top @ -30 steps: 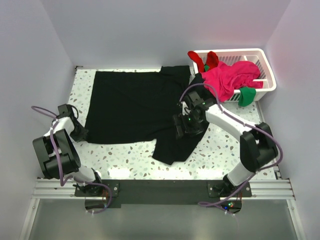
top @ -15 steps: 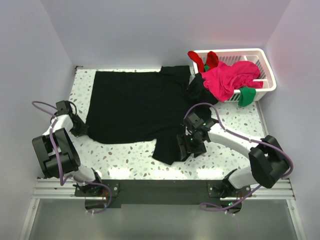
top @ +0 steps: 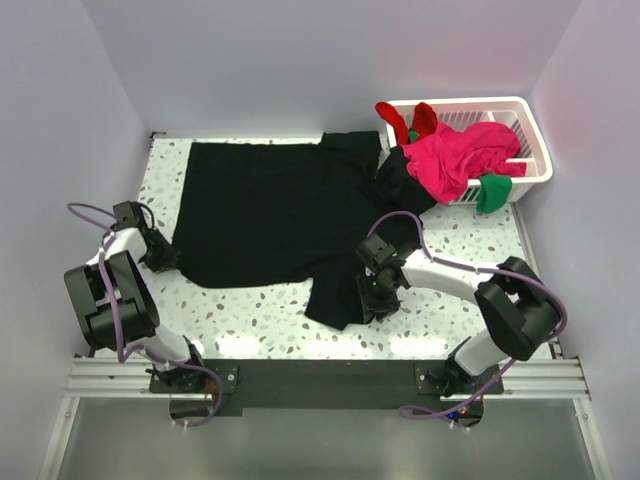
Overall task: Fold and stack the t-shirts
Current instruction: Flatten the tshirt out
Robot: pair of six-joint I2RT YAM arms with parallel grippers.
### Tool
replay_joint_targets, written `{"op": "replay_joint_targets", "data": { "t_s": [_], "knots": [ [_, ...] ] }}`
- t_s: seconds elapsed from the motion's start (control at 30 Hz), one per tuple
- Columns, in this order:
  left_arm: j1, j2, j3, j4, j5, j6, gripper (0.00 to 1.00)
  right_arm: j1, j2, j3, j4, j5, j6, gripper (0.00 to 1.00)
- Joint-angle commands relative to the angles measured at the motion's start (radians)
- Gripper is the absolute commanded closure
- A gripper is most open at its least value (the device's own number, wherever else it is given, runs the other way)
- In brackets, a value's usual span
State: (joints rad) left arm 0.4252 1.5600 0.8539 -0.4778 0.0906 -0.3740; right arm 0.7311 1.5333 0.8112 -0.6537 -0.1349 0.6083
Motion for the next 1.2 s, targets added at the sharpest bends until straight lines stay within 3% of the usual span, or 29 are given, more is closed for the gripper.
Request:
{"op": "replay_joint_targets", "data": {
  "t_s": [0.0,0.23,0.83,1.07,1.13,1.17],
  "knots": [
    [0.007,-0.009,0.005,0.034,0.018,0.006,1.00,0.007,0.047,0.003,0.034,0.024,0.021,0.65],
    [0.009,-0.023,0.014,0.030,-0.009,0.012,1.00,0.008,-0.005,0.074,-0.092,0.027,-0.010,1.00],
    [0.024,-0.078,0.022,0.002,-0.052,0.038,1.00,0.001,-0.285,0.235,-0.515,0.173,-0.036,1.00],
    [0.026,-0.083,0.016,0.002,-0.057,0.044,1.00,-0.036,-0.259,0.260,-0.546,0.260,-0.036,1.00],
    [0.026,-0.084,0.013,0.005,-0.043,0.046,1.00,-0.067,-0.219,0.237,-0.514,0.270,-0.032,0.92],
    [0.024,-0.086,0.010,0.008,-0.037,0.046,1.00,-0.073,-0.207,0.230,-0.503,0.273,-0.028,0.71]
  ]
}}
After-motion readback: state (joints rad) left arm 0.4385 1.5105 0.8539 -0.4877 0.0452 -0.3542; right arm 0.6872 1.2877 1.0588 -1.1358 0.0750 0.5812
